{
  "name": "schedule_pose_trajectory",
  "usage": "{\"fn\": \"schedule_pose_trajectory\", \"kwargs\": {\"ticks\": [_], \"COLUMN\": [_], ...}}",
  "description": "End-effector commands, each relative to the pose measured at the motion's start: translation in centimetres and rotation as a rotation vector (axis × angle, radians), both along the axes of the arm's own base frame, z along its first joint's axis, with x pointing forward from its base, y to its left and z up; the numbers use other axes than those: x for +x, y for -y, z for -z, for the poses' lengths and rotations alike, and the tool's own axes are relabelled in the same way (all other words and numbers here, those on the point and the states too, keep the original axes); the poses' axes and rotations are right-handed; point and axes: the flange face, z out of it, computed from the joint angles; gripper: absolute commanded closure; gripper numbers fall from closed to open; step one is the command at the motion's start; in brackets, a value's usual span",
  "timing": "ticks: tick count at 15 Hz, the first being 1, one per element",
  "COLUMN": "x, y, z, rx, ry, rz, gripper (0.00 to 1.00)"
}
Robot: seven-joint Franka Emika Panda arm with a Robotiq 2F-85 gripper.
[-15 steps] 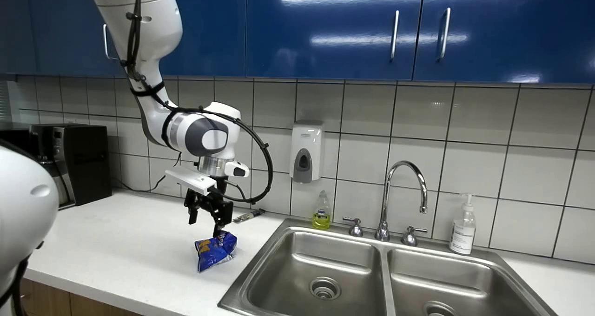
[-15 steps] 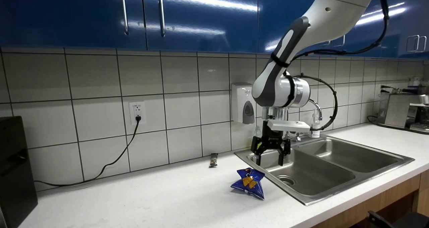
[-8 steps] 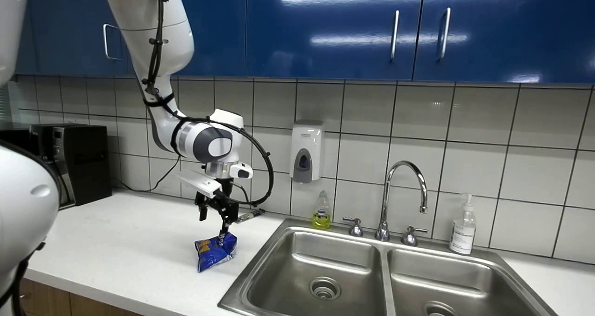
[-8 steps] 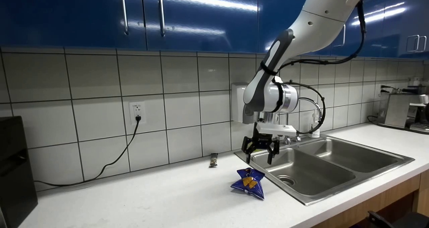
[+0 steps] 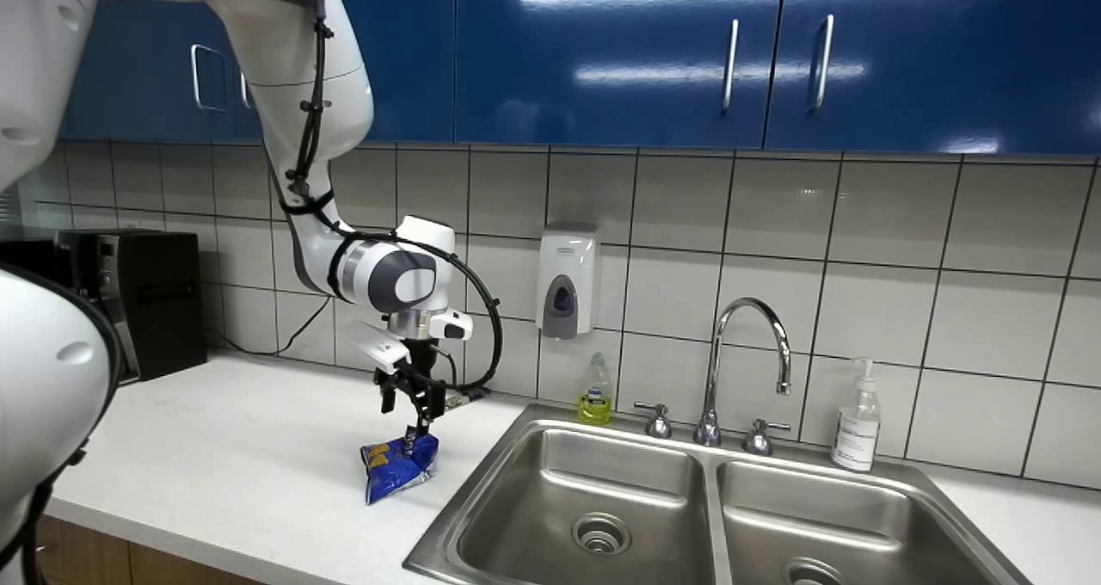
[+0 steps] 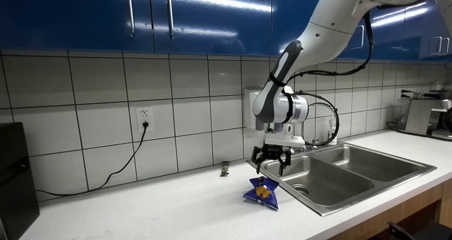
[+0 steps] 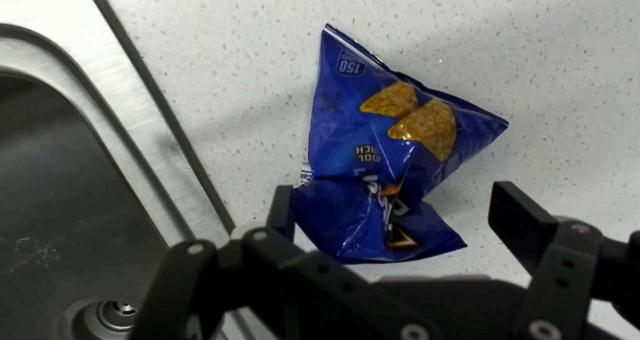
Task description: Put the blue Doritos pack in the left sink
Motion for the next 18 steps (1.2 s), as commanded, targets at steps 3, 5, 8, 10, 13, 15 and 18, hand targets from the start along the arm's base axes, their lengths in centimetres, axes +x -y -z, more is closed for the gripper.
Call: {"fn": "schedule_pose_trajectory", "kwargs": {"ticks": [3,5,8,10,13,15,18], "x": [1.0,1.2,1.5,1.7,2.0,2.3,2.7], "y": [-0.4,-0.5,-0.7,-0.8,-1.1,-1.2,-1.4], "z": [1.1,1.4,1.9,2.2,2.7,3.0,3.4], "rx": [-0.020,-0.023,-0.028,-0.032,-0.037,-0.041,-0.045], "ry": [0.007,0.007,0.007,0.007,0.008,0.007,0.005], "rz": [0.080,0.096,0.116,0.129,0.145,0.150,0.159], "gripper": [0.00,0.00,0.00,0.00,0.00,0.00,0.00]}}
